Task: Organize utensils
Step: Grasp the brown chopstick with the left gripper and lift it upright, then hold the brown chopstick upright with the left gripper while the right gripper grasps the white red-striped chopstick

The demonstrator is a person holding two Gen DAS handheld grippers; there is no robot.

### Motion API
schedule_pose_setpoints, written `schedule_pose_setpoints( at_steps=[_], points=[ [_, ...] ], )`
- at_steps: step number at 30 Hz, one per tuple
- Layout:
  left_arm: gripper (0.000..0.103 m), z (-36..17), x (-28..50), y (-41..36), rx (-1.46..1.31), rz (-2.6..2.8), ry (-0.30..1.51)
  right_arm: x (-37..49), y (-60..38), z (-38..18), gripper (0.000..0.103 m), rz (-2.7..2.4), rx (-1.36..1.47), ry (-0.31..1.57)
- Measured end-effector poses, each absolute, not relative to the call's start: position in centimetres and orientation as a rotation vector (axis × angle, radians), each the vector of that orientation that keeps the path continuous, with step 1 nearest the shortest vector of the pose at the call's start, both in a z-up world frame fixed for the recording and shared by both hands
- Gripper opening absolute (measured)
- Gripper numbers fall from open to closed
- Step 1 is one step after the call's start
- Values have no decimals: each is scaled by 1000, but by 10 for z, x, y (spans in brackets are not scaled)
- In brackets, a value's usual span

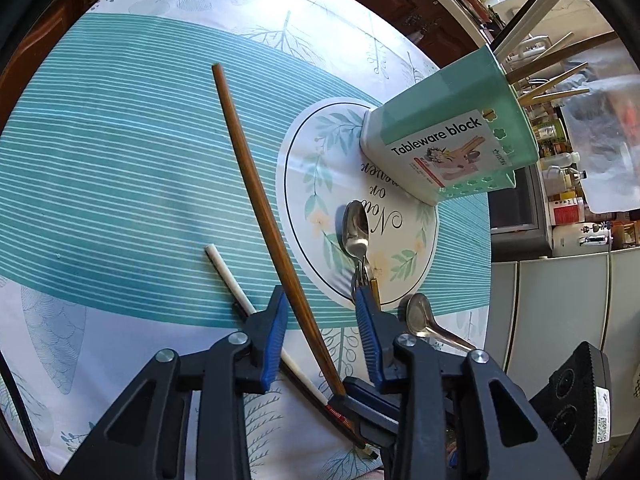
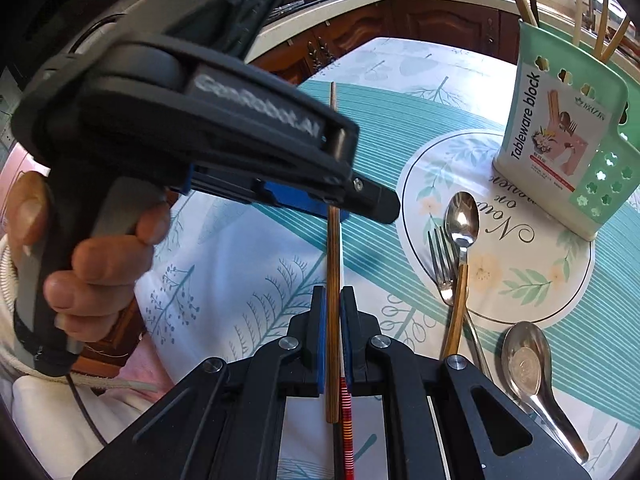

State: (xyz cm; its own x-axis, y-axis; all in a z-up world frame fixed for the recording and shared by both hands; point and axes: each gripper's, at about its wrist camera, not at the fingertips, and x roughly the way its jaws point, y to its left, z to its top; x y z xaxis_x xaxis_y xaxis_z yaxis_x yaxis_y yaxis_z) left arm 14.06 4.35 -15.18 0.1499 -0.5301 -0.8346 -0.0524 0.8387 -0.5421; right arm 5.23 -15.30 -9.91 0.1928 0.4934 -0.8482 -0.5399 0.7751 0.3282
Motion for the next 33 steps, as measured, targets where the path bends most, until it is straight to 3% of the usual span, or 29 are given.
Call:
schedule_pose_setpoints(
  at_steps=[3, 19, 25, 33],
  points=[
    [9, -153, 140, 43, -512, -369, 1393, 50, -149, -100, 6, 723, -47, 1169],
    [4, -143, 133, 46, -426, -321, 1319, 51, -150, -110, 8, 740, -24, 1254],
    [4, -135, 130, 60, -438, -270, 1277, 50, -144, -123, 27, 734, -67, 1322],
    [4, -115, 119, 80, -454, -262, 1209, 41, -120, -145, 27, 745, -261, 1394]
  ],
)
